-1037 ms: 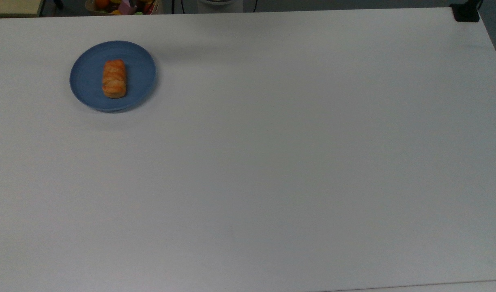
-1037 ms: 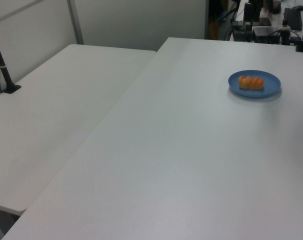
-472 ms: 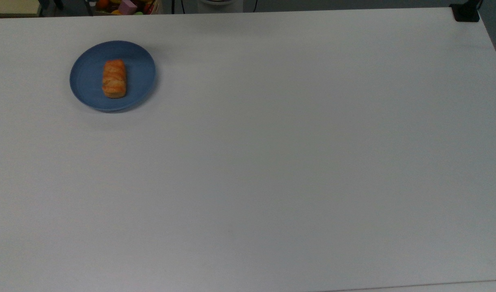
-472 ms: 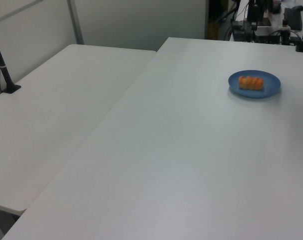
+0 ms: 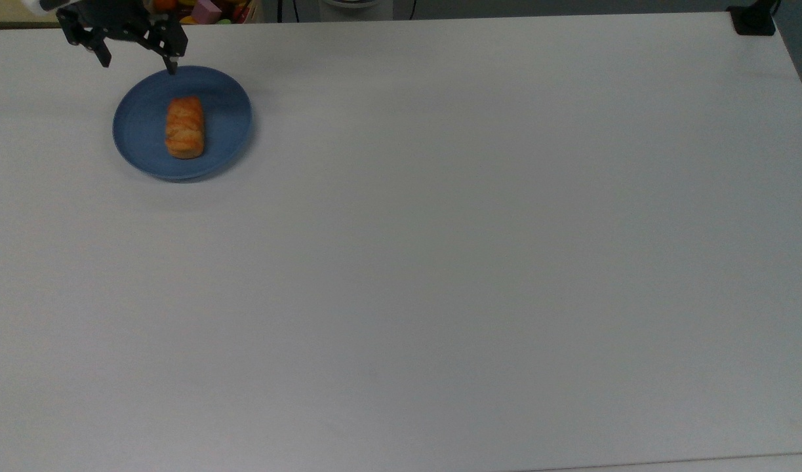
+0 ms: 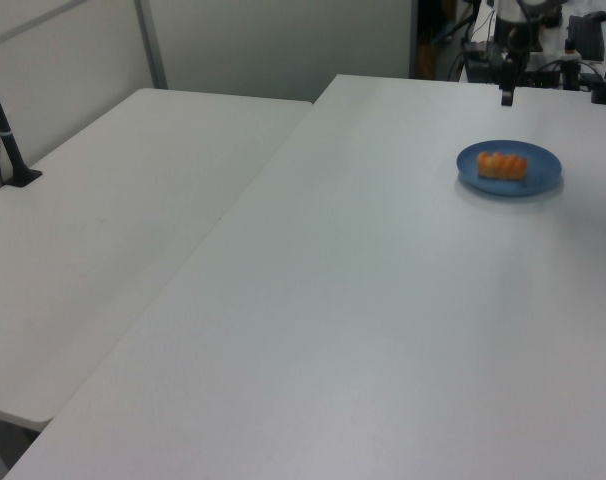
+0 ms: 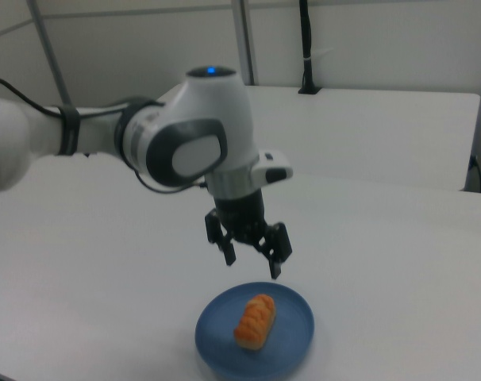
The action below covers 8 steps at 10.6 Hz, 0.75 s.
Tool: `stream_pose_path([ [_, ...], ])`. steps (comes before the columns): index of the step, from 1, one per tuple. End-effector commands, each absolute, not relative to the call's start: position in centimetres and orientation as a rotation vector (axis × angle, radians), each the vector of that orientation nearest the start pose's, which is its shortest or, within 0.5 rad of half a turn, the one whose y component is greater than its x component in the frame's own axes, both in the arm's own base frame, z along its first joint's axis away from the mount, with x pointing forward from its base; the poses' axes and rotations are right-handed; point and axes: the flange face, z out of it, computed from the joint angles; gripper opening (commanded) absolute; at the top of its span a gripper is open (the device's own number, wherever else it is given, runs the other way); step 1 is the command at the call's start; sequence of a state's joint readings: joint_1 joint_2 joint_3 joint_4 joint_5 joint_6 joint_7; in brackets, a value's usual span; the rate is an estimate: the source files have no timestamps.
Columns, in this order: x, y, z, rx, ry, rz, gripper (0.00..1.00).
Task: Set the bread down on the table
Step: 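Lower the gripper onto the orange bread roll on the blue plate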
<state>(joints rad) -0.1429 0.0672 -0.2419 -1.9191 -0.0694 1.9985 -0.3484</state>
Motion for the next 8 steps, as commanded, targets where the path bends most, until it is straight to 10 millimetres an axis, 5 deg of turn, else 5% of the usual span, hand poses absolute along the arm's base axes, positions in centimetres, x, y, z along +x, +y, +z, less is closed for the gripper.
stream_pose_path([
  [1, 52.4, -20.6, 40.7, -3.232, -0.097, 0.003, 1.00],
  [5, 52.9, -20.2, 34.3, -3.247, -0.130, -0.009, 1.00],
  [8, 53.2, -20.0, 32.1, -3.248, -0.141, 0.019, 0.89],
])
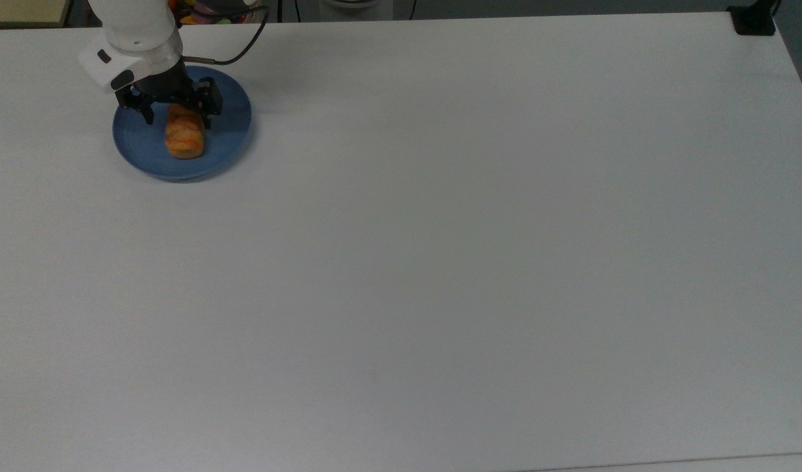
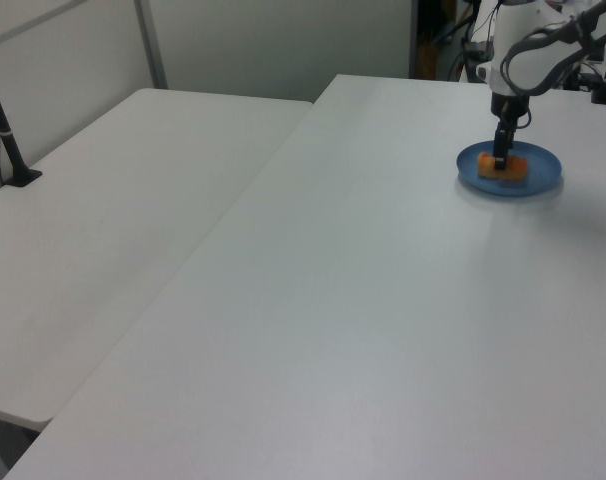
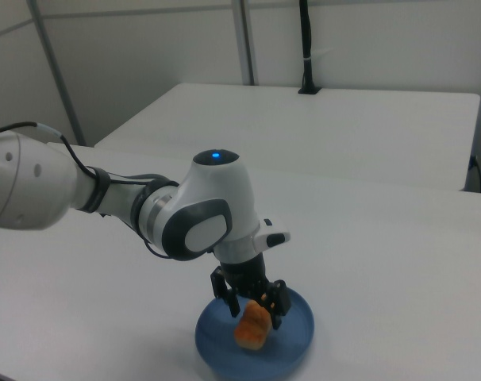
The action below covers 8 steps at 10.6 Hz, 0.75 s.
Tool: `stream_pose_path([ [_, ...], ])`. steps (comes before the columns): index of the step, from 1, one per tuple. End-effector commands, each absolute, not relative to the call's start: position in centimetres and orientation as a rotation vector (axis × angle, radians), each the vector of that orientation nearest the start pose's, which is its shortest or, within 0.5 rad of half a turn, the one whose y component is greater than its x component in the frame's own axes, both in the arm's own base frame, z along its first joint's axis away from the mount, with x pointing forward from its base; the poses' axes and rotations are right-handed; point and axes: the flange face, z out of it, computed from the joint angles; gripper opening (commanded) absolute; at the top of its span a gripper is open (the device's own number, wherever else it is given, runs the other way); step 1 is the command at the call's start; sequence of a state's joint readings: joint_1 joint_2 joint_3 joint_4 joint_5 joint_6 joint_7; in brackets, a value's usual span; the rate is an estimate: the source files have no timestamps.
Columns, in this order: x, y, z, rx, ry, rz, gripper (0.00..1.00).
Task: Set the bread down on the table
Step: 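Lower the gripper onto the orange bread roll on the blue plate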
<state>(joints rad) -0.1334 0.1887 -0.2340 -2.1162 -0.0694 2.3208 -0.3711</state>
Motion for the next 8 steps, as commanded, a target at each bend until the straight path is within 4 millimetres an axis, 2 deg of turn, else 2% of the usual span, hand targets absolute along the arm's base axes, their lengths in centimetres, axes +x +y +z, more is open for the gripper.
stream_pose_path([
  [1, 53.22, -20.07, 32.08, -3.248, -0.135, 0.016, 0.83],
  [5, 53.23, -19.89, 32.14, -3.243, -0.118, 0.022, 0.47],
  [8, 53.17, -19.88, 32.50, -3.237, -0.107, 0.034, 0.41],
])
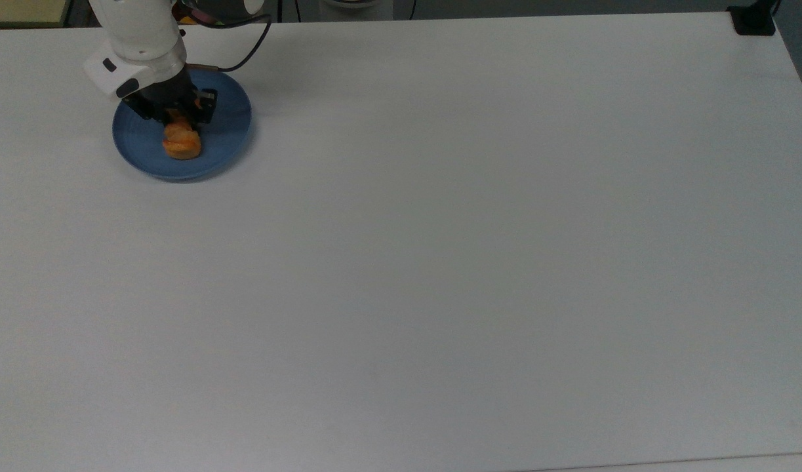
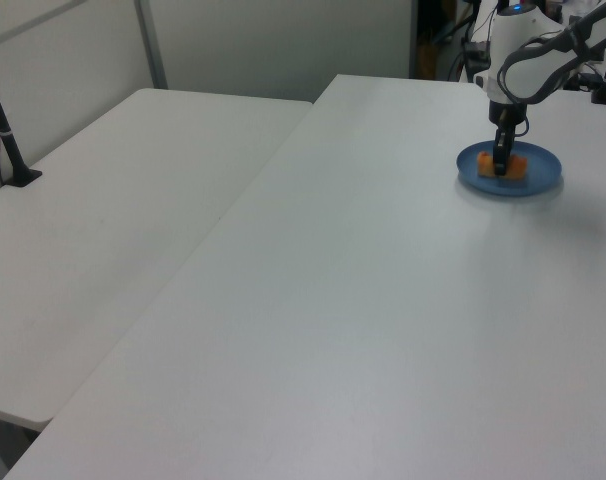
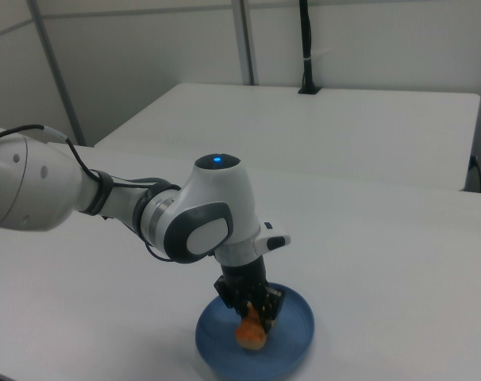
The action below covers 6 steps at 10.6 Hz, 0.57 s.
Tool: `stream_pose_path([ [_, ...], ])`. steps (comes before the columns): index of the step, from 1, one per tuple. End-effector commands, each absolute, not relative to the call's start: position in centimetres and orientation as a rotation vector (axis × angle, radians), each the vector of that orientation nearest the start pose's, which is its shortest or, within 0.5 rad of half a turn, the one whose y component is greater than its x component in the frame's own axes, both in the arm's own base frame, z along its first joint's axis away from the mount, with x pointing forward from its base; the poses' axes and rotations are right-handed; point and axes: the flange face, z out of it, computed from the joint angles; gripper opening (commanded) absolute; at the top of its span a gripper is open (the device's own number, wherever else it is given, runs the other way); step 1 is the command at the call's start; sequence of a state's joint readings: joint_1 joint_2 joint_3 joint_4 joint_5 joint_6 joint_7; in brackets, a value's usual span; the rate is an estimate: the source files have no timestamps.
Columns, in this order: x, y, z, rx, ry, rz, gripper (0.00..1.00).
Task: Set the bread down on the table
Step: 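Close the gripper on the bread roll and lift it off the plate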
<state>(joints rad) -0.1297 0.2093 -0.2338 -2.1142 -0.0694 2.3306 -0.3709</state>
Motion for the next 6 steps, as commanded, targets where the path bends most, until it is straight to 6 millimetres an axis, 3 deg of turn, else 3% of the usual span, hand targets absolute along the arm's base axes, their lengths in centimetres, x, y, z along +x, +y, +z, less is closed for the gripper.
stream_pose_path([
  [1, 53.1, -19.9, 33.1, -3.234, -0.102, 0.043, 0.38],
  [3, 53.6, -20.1, 35.9, -3.225, -0.094, 0.078, 0.38],
  [6, 55.3, -20.5, 42.5, -3.213, -0.066, 0.107, 0.38],
])
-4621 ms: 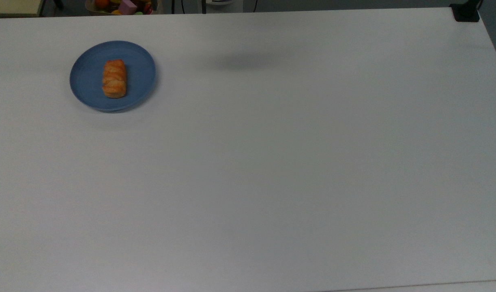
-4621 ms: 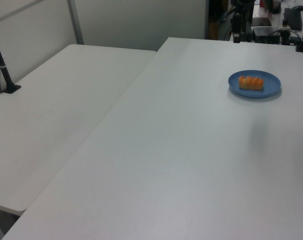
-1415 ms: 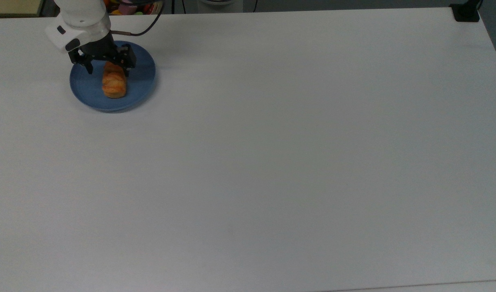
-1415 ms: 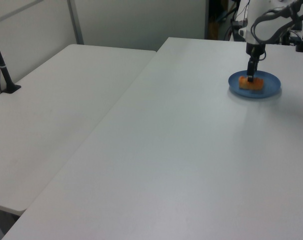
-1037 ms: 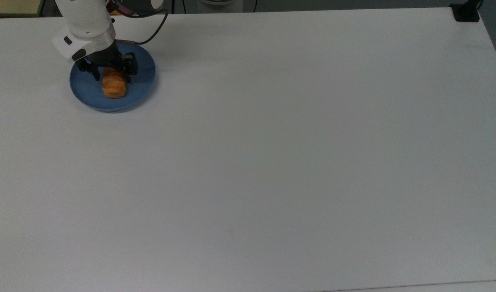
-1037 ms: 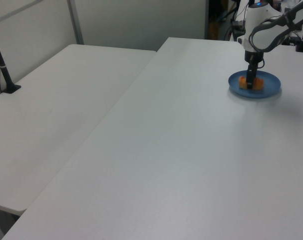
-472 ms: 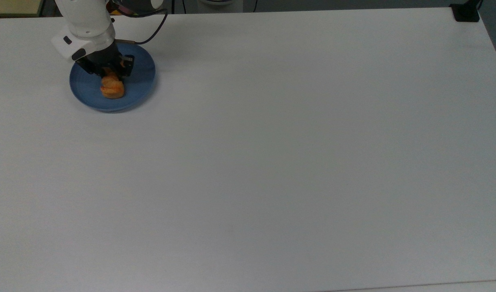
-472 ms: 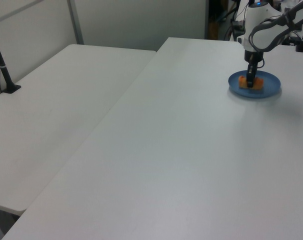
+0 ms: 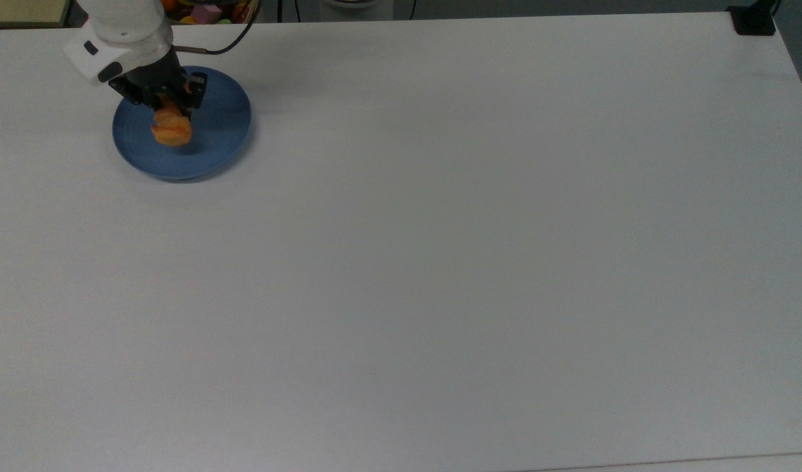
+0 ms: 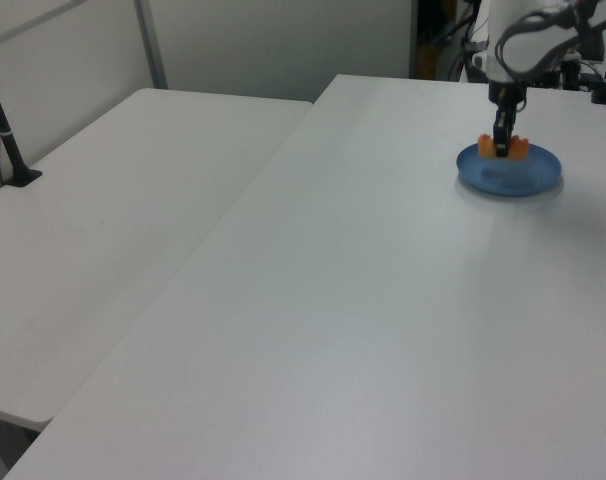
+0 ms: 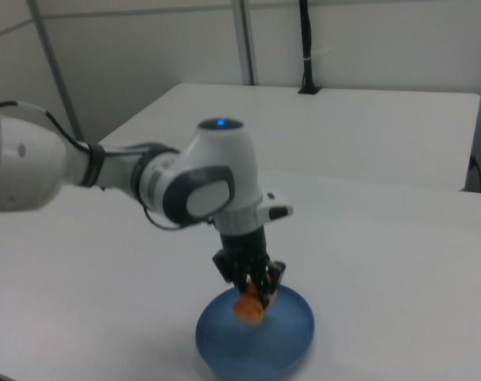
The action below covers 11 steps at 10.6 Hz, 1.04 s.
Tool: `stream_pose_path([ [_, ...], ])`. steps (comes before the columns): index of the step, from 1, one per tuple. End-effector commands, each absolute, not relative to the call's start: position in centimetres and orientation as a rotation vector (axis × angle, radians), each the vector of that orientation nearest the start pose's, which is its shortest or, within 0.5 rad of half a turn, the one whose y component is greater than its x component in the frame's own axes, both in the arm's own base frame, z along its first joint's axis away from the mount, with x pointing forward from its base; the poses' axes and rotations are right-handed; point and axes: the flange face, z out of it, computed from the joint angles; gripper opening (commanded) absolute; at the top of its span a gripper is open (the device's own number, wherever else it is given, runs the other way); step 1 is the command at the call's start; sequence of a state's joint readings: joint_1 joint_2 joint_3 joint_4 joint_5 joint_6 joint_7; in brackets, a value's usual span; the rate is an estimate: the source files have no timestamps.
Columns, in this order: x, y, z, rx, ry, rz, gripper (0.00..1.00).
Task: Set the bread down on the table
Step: 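Close the gripper on the bread roll and lift it off the plate, then carry the held bread roll away from the plate and lower it to the table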
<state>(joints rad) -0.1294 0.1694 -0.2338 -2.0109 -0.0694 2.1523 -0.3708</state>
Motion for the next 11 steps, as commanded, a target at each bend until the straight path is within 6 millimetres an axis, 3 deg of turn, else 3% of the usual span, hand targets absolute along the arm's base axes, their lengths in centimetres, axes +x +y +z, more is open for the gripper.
stream_pose_path([
  [1, 55.9, -20.7, 44.9, -3.216, -0.055, 0.101, 0.38],
  [4, 57.8, -20.9, 52.0, -3.200, -0.021, -0.013, 0.38],
  [5, 58.1, -21.0, 53.3, -3.189, -0.007, -0.054, 0.38],
  [7, 58.6, -21.0, 53.8, -3.188, 0.020, -0.089, 0.39],
  [9, 61.0, -21.0, 53.3, -3.199, 0.124, -0.106, 0.39],
  [11, 65.2, -17.9, 51.3, -3.221, 0.176, -0.112, 0.39],
])
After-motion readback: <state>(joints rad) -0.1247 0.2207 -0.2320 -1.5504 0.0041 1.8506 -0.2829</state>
